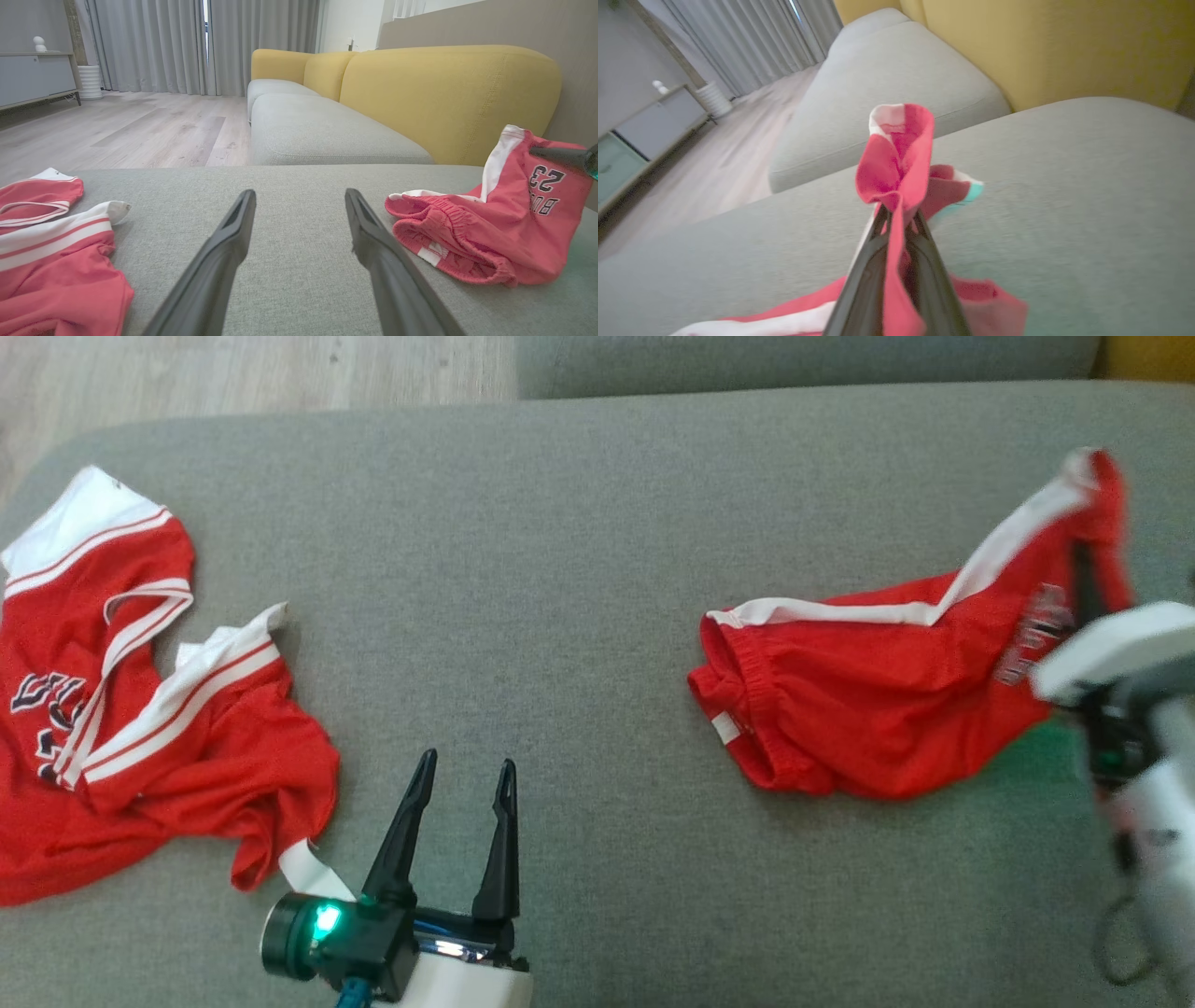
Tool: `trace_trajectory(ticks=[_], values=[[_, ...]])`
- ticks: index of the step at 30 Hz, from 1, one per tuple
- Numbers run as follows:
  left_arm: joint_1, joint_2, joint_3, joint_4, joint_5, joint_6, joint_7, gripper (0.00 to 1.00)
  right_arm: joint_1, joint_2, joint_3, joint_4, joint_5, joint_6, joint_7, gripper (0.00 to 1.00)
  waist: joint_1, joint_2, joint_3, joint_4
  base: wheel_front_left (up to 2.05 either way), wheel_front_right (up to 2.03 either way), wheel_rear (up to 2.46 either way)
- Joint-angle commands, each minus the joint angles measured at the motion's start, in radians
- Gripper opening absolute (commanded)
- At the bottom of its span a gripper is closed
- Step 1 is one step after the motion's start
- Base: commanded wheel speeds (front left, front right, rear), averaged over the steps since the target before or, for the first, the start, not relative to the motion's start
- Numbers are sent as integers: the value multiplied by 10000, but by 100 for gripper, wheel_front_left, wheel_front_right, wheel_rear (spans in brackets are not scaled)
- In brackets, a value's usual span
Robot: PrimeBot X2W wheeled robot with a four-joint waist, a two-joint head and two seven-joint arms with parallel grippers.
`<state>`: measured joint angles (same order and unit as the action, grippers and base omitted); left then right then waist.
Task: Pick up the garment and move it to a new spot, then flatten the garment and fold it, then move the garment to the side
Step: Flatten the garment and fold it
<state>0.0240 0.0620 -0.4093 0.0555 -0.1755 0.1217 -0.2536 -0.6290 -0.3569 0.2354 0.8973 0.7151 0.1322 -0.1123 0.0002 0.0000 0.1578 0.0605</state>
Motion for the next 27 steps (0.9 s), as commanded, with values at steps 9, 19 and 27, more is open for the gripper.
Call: trace_trajectory(ticks=[9, 19, 27], values=[[-174, -106, 412, 31, -114, -87, -82, 100, 1151, 1510, 1163, -2792, 602, -15, 692, 0, -2, 0, -537, 293, 0, 0, 0], [43, -115, 377, 147, -300, -93, -82, 100, 2677, 2676, 1850, -4763, -75, -15, 1489, 100, -2, 0, -1009, 638, 0, 0, 0], [196, -116, 343, 26, -378, -11, -82, 100, 3826, 1471, 499, -6236, 186, -15, 2139, 100, -2, 0, -1273, 617, 0, 0, 0]])
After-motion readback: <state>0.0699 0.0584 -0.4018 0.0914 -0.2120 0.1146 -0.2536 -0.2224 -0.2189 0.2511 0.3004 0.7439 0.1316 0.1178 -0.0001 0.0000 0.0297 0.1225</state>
